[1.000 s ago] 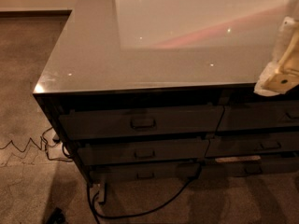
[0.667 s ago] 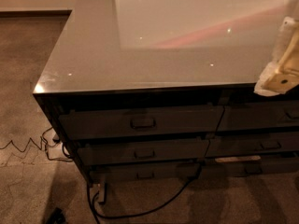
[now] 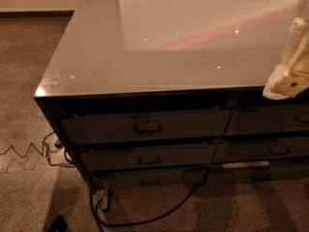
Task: Open top drawer
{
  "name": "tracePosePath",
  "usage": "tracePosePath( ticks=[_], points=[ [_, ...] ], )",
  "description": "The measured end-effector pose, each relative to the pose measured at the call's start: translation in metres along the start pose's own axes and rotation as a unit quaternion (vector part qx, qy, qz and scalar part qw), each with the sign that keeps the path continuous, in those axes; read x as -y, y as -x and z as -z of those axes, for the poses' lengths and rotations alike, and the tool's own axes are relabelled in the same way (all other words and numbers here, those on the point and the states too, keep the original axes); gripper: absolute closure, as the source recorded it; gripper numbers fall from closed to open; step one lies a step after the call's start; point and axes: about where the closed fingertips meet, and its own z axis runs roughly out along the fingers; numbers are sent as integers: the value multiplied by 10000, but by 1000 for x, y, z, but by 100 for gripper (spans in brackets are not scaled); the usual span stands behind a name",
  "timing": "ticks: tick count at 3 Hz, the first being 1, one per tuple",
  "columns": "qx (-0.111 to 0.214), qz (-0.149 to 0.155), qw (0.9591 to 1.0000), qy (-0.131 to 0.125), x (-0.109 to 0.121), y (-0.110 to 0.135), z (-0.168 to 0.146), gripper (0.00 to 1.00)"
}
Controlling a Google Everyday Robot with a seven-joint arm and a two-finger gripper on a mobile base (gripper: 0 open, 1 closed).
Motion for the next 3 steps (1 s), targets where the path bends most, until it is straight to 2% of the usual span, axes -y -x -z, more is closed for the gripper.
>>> tracePosePath(
  ticks=[2, 3],
  points=[
    [0, 0, 10000, 0, 0, 0, 0, 0],
    [238, 115, 9995, 181, -14, 12, -28, 0]
  ],
)
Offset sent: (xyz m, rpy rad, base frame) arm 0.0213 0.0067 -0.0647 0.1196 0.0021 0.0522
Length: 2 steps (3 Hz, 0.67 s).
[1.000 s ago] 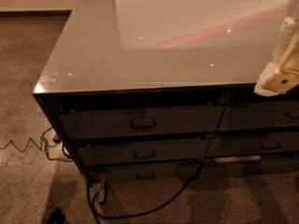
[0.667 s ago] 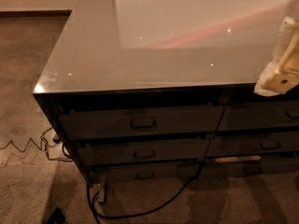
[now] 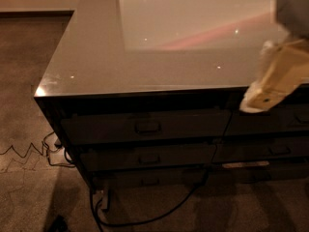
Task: Open top drawer
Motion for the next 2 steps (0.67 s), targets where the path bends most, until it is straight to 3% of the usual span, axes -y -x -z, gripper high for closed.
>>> tracePosePath(
  ticks=[2],
  points=[
    [38, 47, 10000, -37, -5, 7, 1, 0]
  ],
)
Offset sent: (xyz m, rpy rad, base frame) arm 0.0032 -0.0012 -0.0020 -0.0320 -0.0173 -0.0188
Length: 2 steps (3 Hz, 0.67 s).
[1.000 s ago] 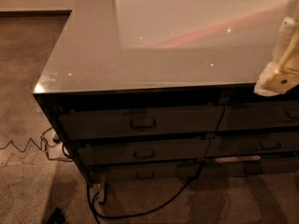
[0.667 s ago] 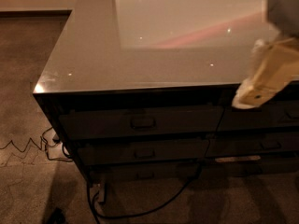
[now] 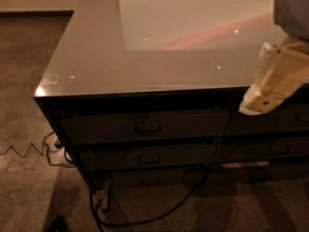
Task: Open top drawer
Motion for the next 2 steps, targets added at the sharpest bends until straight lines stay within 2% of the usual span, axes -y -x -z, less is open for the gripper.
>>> tracePosePath(
  ticks=[1, 2],
  points=[
    [-351, -130, 9993, 62, -13, -20, -15, 0],
    [-922, -292, 9948, 311, -40, -61, -48, 0]
  ],
)
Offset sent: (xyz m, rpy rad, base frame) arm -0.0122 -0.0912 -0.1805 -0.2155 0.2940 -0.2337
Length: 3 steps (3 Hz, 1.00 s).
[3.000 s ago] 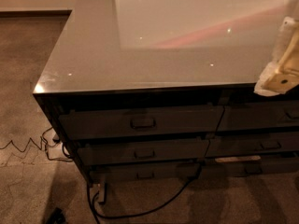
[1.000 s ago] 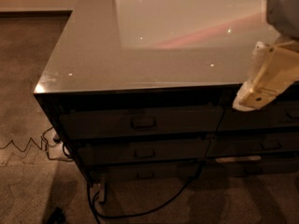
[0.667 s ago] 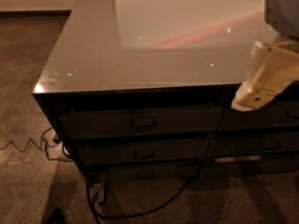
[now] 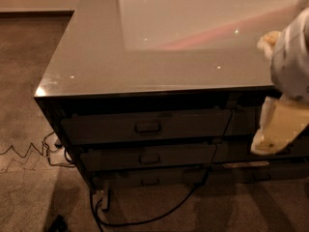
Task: Open top drawer
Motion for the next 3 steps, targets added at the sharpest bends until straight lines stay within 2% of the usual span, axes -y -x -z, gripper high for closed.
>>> tracePosePath(
  ticks=[1, 2, 3],
  points=[
    [-405, -186, 9982, 391, -26, -33, -43, 0],
    [-348, -526, 9956, 700, -46, -54, -80, 0],
    [38, -660, 9934, 938, -57, -48, -117, 0]
  ],
)
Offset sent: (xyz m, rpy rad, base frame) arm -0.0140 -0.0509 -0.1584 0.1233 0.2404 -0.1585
